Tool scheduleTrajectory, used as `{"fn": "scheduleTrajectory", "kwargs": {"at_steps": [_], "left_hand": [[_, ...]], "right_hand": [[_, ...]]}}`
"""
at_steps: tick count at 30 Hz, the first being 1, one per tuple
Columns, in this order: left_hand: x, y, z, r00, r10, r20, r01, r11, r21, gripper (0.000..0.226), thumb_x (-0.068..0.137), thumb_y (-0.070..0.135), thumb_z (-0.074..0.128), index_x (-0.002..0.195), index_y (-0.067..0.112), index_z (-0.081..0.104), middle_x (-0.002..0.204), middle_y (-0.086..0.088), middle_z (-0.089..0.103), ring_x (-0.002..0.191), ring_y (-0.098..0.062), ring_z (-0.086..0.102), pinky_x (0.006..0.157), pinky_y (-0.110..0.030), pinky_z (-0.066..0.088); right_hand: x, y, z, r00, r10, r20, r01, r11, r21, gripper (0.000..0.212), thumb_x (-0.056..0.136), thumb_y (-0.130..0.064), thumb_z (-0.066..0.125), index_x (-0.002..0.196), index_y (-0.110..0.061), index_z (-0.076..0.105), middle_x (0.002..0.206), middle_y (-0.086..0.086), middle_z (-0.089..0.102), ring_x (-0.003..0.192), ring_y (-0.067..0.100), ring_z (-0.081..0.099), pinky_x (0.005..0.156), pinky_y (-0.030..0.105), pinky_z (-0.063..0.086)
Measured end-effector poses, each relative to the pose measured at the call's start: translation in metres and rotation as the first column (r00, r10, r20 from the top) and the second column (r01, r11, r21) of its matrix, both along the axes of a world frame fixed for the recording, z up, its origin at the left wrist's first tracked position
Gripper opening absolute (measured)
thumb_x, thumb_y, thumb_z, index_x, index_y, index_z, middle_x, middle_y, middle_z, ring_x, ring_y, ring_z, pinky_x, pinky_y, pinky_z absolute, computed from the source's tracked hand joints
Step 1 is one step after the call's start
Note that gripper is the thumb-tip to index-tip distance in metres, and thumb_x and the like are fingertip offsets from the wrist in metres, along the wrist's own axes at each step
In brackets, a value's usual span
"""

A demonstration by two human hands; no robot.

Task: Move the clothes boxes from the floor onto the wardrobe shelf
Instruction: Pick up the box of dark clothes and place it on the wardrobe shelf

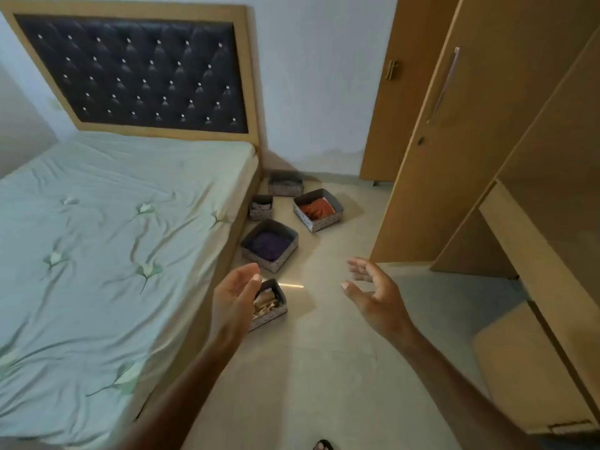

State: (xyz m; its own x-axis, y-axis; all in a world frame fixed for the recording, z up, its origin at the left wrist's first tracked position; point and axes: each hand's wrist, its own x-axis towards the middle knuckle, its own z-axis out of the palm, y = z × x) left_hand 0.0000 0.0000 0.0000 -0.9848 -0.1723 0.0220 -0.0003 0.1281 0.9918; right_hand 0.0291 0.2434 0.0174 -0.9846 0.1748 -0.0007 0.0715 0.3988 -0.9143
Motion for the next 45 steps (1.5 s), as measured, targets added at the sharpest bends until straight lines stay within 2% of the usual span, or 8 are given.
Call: {"fn": "scheduleTrajectory", "kwargs": {"at_steps": [10,13,18,22,29,31,36,45], "left_hand": [[-0.155,0.044,-0.053,0.990,0.062,0.123,-0.054,0.996,-0.073,0.026,0.096,0.018,0.054,0.121,0.018,0.061,0.112,0.006,0.065,0.093,0.013,0.061,0.066,-0.004,0.048],[-0.228,0.056,-0.073,0.986,0.078,0.144,-0.069,0.995,-0.066,0.027,0.096,0.016,0.054,0.122,0.017,0.060,0.113,0.004,0.065,0.095,0.007,0.063,0.065,-0.007,0.049],[-0.346,0.066,-0.090,0.961,0.087,0.262,-0.081,0.996,-0.034,0.025,0.096,0.018,0.054,0.120,0.021,0.061,0.113,0.002,0.066,0.105,-0.011,0.063,0.084,-0.022,0.052],[-0.428,0.074,-0.097,0.937,0.114,0.330,-0.111,0.993,-0.028,0.025,0.094,0.021,0.057,0.119,0.019,0.064,0.111,0.003,0.068,0.104,-0.011,0.064,0.092,-0.033,0.052],[-0.562,0.077,-0.151,0.846,0.251,0.470,-0.262,0.964,-0.044,0.025,0.096,0.021,0.054,0.119,0.021,0.063,0.111,0.005,0.068,0.103,-0.006,0.063,0.086,-0.023,0.050],[-0.592,0.077,-0.167,0.811,0.291,0.507,-0.308,0.950,-0.053,0.023,0.096,0.018,0.053,0.117,0.019,0.063,0.109,0.003,0.068,0.101,-0.007,0.063,0.082,-0.020,0.048],[-0.682,0.089,-0.245,0.637,0.416,0.649,-0.483,0.871,-0.084,0.025,0.097,0.020,0.052,0.120,0.019,0.061,0.109,0.003,0.066,0.102,-0.012,0.062,0.091,-0.031,0.050],[-0.774,0.129,-0.454,0.301,0.361,0.883,-0.613,0.782,-0.111,0.030,0.092,0.033,0.052,0.120,0.024,0.058,0.114,0.001,0.067,0.101,-0.015,0.062,0.097,-0.042,0.050]], "right_hand": [[-0.187,0.035,-0.049,0.976,0.147,0.163,-0.147,0.989,-0.010,0.041,0.087,-0.027,0.065,0.126,-0.032,0.054,0.124,-0.012,0.057,0.114,0.006,0.053,0.091,0.028,0.050],[-0.265,0.041,-0.071,0.965,0.183,0.190,-0.188,0.982,0.007,0.041,0.088,-0.027,0.064,0.127,-0.032,0.052,0.126,-0.013,0.055,0.115,0.005,0.052,0.090,0.024,0.046],[-0.388,0.047,-0.089,0.931,0.211,0.297,-0.232,0.972,0.039,0.042,0.089,-0.029,0.063,0.129,-0.032,0.050,0.127,-0.013,0.054,0.115,0.005,0.050,0.089,0.023,0.043],[-0.479,0.053,-0.101,0.898,0.259,0.355,-0.296,0.954,0.054,0.044,0.088,-0.028,0.063,0.130,-0.029,0.051,0.125,-0.009,0.057,0.116,0.008,0.052,0.090,0.025,0.043],[-0.663,0.049,-0.149,0.809,0.390,0.440,-0.446,0.895,0.028,0.040,0.087,-0.027,0.064,0.125,-0.032,0.054,0.121,-0.012,0.057,0.113,0.007,0.053,0.096,0.030,0.047],[-0.708,0.047,-0.169,0.776,0.441,0.452,-0.514,0.856,0.048,0.038,0.088,-0.027,0.063,0.124,-0.034,0.054,0.120,-0.012,0.058,0.113,0.007,0.054,0.098,0.032,0.047],[-0.843,0.034,-0.254,0.603,0.565,0.564,-0.742,0.657,0.135,0.038,0.089,-0.028,0.059,0.127,-0.032,0.053,0.122,-0.009,0.057,0.114,0.009,0.053,0.098,0.034,0.047],[-1.008,-0.003,-0.486,0.296,0.570,0.767,-0.953,0.234,0.193,0.040,0.089,-0.023,0.057,0.128,-0.019,0.053,0.125,0.005,0.059,0.111,0.018,0.056,0.095,0.037,0.048]]}}
